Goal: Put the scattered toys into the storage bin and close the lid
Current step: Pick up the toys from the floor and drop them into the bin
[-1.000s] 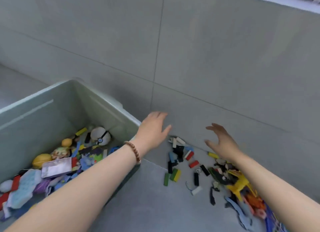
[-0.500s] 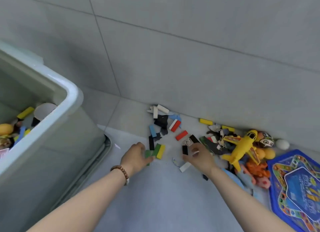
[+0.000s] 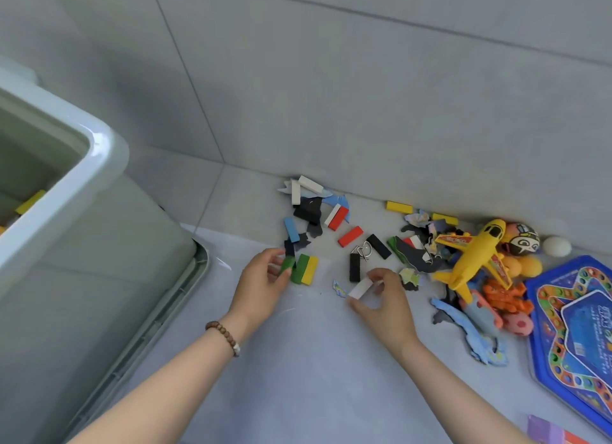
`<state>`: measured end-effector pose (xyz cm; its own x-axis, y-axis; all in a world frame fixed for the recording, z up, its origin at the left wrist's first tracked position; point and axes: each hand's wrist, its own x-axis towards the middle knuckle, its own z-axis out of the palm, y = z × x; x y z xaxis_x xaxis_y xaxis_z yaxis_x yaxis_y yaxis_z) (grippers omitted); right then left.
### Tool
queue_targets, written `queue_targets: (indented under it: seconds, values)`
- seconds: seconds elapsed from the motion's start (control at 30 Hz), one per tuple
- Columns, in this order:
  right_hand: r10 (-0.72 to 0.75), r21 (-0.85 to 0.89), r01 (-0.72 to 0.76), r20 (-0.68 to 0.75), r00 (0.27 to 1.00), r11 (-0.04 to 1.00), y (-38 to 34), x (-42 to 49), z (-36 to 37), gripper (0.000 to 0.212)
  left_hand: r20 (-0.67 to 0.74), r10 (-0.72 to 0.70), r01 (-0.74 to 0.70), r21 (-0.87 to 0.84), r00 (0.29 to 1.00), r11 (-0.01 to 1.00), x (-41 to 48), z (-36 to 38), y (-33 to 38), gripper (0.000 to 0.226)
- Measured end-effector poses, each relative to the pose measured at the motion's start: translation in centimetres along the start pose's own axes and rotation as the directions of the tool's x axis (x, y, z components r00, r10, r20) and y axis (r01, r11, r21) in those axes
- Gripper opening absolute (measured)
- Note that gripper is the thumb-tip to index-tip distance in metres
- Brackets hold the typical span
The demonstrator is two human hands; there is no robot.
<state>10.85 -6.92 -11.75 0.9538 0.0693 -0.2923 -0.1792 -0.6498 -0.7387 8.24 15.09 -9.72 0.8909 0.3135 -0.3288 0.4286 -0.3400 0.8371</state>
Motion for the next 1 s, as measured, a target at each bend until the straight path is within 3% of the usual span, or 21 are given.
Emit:
queue_targets:
  seconds: [0.1, 0.4, 0.53, 0.63, 0.77, 0.87, 1.0]
  values:
    - [-0.066, 0.022, 0.065, 0.015, 0.998, 0.998, -0.7, 0.7, -0.7, 0.052, 0.023, 0.089, -0.091, 0.117, 0.996, 0.989, 1.4, 1.4, 1.7, 0.032]
    - [-0.178, -0.19, 0.239, 0.288, 0.941, 0.952, -1.6, 5.0, -2.3, 0.055, 0.077, 0.041, -0.077, 0.561, 0.996, 0.824, 2.4, 3.4, 1.8, 0.034]
    - [-0.2, -0.289, 0.306, 0.345, 0.917, 0.907, -1.3, 5.3, -2.3, 0.058, 0.085, 0.047, -0.091, 0.651, 0.995, 0.754, 2.7, 3.6, 2.5, 0.036]
    - [-0.212, -0.346, 0.321, 0.317, 0.924, 0.881, -1.4, 5.1, -2.3, 0.06, 0.085, 0.047, -0.09, 0.625, 0.995, 0.775, 3.1, 3.6, 2.7, 0.038]
    - [-0.217, -0.346, 0.297, 0.251, 0.943, 0.89, -1.5, 4.7, -2.4, 0.062, 0.046, -0.039, 0.021, 0.344, 0.998, 0.939, 3.2, 2.5, 2.2, 0.045]
    - [-0.191, -0.305, 0.247, 0.201, 0.961, 0.92, -1.7, 4.2, -2.5, 0.064, 0.062, -0.013, -0.008, 0.334, 0.998, 0.942, 2.9, 1.8, 1.5, 0.034]
    - [-0.175, -0.227, 0.209, 0.162, 0.971, 0.951, -2.1, 3.4, -2.5, 0.063, 0.069, -0.125, 0.12, 0.078, 0.99, 0.99, 2.2, 2.9, 1.0, 0.026]
